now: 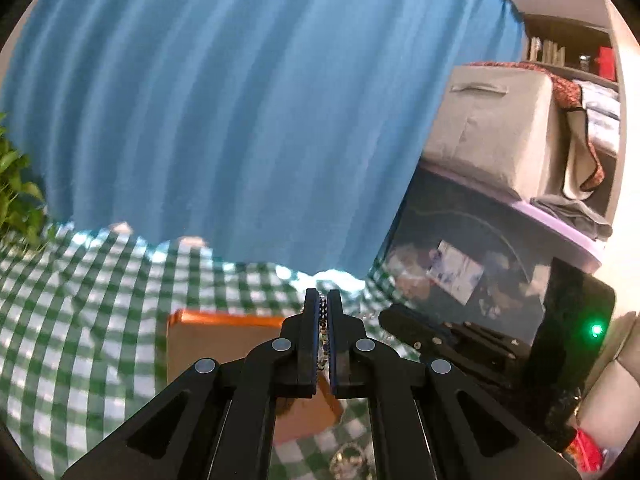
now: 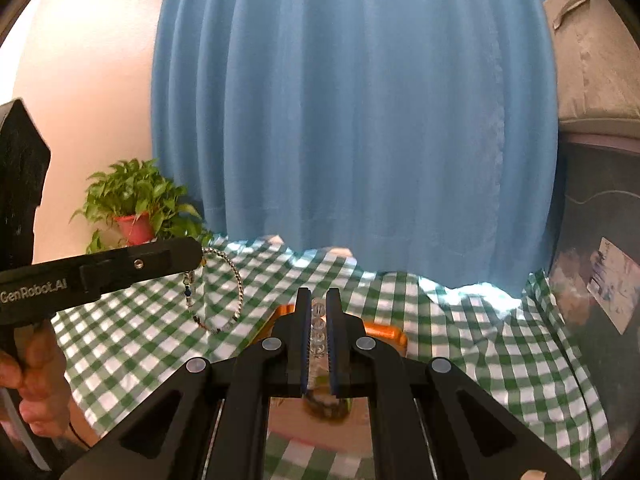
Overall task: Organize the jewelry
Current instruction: 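Carry the white bracelet toward the tray with the right tool while the left tool carries its bracelet, then open the left tool over the copper tray while the right tool releases its bracelet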
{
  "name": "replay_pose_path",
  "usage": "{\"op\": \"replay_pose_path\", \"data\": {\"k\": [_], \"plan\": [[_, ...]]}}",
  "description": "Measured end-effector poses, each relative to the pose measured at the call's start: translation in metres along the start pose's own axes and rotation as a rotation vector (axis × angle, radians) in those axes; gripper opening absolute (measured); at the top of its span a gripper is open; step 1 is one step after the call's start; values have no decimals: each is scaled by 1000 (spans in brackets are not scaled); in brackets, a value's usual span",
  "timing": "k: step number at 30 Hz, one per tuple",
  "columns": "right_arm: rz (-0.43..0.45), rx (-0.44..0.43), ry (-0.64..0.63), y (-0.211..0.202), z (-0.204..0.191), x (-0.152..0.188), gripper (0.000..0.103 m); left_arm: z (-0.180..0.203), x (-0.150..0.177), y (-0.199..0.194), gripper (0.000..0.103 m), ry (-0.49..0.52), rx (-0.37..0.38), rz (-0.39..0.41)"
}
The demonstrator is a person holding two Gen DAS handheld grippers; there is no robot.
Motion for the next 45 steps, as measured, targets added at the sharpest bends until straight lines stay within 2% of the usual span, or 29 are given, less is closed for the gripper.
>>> {"op": "replay_pose_path", "data": {"k": [2,4,6,8,10,13,15,17,18,21,24,27,31,34,39,40,41,42,43,44,45], "plan": [[4,2,4,6,7,0,6,-4,-1,8,3,16,9,43],[0,19,0,13,14,5,6,-13,8,26,3,8,32,28],[-16,23,14,23,22,13,6,-24,21,47,3,-12,20,-7],[-52,26,41,36,30,25,6,-43,41,77,3,-39,-12,-73],[-91,22,60,52,37,38,6,-57,58,98,3,-64,-12,-135],[-138,43,48,69,45,55,6,-80,80,122,3,-91,-62,-215],[-158,53,53,77,52,64,6,-91,91,129,3,-105,-96,-240],[-189,76,53,85,62,77,6,-102,104,139,3,-105,-169,-292],[-206,90,43,91,66,85,6,-111,112,145,3,-110,-229,-319],[-258,120,60,108,82,105,6,-115,125,150,3,-129,-235,-350],[-270,87,118,117,92,112,6,-103,120,144,3,-90,-225,-321],[-259,77,101,116,89,112,6,-103,121,149,3,-44,-276,-347],[-299,74,92,124,87,124,6,-122,146,162,3,-78,-368,-439],[-330,77,90,130,89,134,6,-129,156,166,3,-50,-409,-464],[-375,87,123,139,97,148,6,-130,164,170,4,-30,-421,-487],[-389,74,140,142,98,151,8,-129,164,171,7,-16,-430,-492],[-396,61,157,143,99,154,10,-128,164,170,15,-11,-437,-492],[-402,54,174,144,100,157,22,-127,163,169,34,-2,-445,-490],[-406,53,184,144,101,159,35,-125,163,168,48,3,-445,-485],[-399,53,186,142,101,159,40,-122,161,165,67,-1,-423,-466],[-389,54,187,140,102,158,43,-119,159,164,72,-9,-402,-460]]}}
Point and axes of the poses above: each gripper's, at about its wrist camera, not at the fingertips, and y roughly the way its jaws point, z to its right, x to its underside, the point moved 6 cm from there along y, roughly the way its jaws point, and after that the axes turned 8 degrees about -x, right-handed, at the moved point
